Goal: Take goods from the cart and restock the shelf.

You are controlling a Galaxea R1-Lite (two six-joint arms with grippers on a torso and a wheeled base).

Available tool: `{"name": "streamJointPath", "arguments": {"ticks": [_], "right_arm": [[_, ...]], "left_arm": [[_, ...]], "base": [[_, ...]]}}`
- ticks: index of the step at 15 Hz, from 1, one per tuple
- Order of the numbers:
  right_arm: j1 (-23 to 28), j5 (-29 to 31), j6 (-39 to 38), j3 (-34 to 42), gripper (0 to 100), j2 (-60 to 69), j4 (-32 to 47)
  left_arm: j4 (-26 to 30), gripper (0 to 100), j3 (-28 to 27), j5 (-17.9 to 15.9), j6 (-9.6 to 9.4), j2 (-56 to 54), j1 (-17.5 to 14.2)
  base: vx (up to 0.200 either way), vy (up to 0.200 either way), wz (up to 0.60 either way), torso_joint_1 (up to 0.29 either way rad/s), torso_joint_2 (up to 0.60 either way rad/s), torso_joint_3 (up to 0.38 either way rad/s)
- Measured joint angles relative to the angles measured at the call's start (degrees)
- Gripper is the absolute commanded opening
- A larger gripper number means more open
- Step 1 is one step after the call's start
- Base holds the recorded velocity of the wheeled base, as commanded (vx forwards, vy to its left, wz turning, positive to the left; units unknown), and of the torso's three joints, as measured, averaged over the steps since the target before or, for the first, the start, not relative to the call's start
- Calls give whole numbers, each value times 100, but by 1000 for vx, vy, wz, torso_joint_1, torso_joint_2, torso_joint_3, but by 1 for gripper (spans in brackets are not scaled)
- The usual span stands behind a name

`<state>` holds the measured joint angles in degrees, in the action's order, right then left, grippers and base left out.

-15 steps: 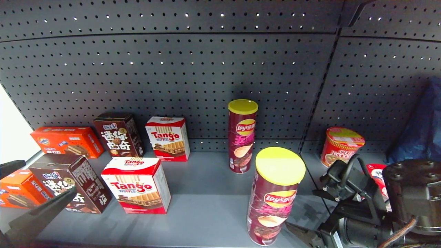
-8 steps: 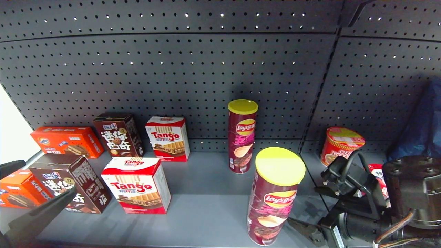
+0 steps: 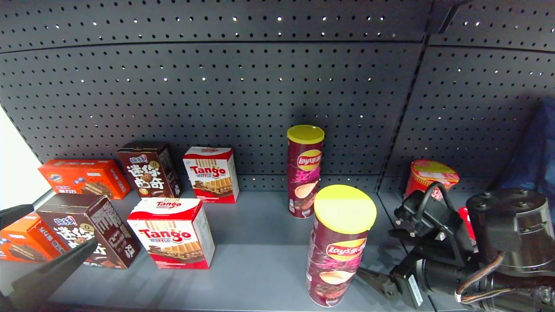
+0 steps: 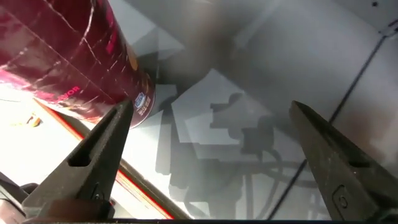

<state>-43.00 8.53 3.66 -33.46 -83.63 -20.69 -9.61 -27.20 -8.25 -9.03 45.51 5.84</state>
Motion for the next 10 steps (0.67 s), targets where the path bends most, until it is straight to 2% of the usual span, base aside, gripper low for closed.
{"name": "streamJointPath", "arguments": {"ticks": [10], "right_arm": [[-249, 6, 1, -73, 100, -218, -44]], "left_arm": [[-5, 100, 127, -1, 69, -113, 22]], "base": [[0, 0, 0, 0, 0, 0]]}}
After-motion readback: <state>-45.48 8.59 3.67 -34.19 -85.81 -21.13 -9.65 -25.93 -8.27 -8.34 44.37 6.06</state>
